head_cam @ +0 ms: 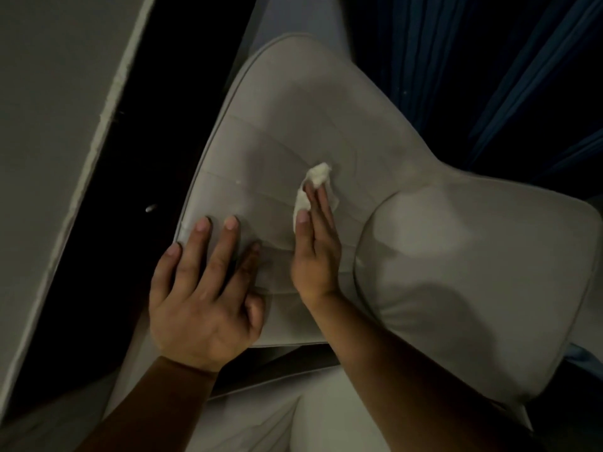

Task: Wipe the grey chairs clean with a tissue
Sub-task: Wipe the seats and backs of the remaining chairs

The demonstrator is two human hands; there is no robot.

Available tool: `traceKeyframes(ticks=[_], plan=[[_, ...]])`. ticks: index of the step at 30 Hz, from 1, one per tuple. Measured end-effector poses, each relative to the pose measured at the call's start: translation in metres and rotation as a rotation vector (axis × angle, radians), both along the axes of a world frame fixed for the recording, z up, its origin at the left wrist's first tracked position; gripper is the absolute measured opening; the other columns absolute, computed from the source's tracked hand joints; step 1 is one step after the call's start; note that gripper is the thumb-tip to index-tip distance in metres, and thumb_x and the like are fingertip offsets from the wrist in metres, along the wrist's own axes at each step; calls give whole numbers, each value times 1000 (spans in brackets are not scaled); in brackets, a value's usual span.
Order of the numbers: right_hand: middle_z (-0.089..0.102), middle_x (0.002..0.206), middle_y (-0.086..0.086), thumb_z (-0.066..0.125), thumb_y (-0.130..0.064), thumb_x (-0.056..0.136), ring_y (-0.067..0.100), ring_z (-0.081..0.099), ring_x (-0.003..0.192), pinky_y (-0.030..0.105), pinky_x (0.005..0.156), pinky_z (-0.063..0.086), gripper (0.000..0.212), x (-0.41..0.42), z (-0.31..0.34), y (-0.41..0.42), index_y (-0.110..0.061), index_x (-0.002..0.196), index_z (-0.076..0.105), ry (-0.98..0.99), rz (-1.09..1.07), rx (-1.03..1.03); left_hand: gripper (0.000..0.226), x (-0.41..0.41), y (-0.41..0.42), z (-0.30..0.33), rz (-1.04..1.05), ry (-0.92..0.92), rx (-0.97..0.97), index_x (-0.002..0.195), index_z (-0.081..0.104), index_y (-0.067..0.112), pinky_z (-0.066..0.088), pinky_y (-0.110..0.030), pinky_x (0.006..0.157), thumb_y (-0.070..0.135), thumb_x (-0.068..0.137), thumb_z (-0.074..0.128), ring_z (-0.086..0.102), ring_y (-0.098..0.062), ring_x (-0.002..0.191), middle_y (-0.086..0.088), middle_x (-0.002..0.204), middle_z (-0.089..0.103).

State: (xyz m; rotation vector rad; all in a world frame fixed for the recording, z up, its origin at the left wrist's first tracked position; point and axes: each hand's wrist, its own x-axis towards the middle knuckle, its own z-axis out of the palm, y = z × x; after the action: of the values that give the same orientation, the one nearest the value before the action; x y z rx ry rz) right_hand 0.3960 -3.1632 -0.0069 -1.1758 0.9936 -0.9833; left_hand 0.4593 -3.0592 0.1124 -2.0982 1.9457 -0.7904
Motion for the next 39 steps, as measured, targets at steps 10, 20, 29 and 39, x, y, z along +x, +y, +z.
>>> traceKeyframes(ticks=[10, 20, 29, 39], plan=[[49, 143, 20, 36, -20, 106, 34, 45, 133, 28, 107, 29, 40, -34, -110, -8, 2, 137, 47, 322, 42, 757, 48, 2, 2, -2, -12, 40, -4, 123, 74, 22, 32, -47, 113, 37, 85, 48, 43, -31, 143, -8, 151, 51], [24, 160, 6, 33, -35, 104, 21, 16, 150, 42, 120, 22, 49, 8, 43, 2, -16, 149, 37, 15, 38, -194, 49, 3, 0, -2, -20, 50, -9, 125, 73, 23, 27, -43, 116, 41, 88, 46, 41, -30, 144, -6, 150, 52], [22, 159, 16, 33, -32, 102, 33, 10, 149, 51, 120, 13, 49, 36, 19, -88, -16, 148, 38, 231, -48, -517, 44, 5, 2, -2, -30, 111, -28, 119, 76, 23, 28, -43, 116, 38, 86, 51, 42, -29, 145, -5, 150, 52], [26, 159, 9, 29, -25, 105, 20, 12, 150, 41, 123, 12, 44, 15, 36, -91, -12, 145, 41, 85, -53, -377, 44, 6, 3, -4, -31, 126, -40, 117, 77, 24, 28, -42, 116, 39, 86, 51, 44, -29, 143, -4, 149, 53]])
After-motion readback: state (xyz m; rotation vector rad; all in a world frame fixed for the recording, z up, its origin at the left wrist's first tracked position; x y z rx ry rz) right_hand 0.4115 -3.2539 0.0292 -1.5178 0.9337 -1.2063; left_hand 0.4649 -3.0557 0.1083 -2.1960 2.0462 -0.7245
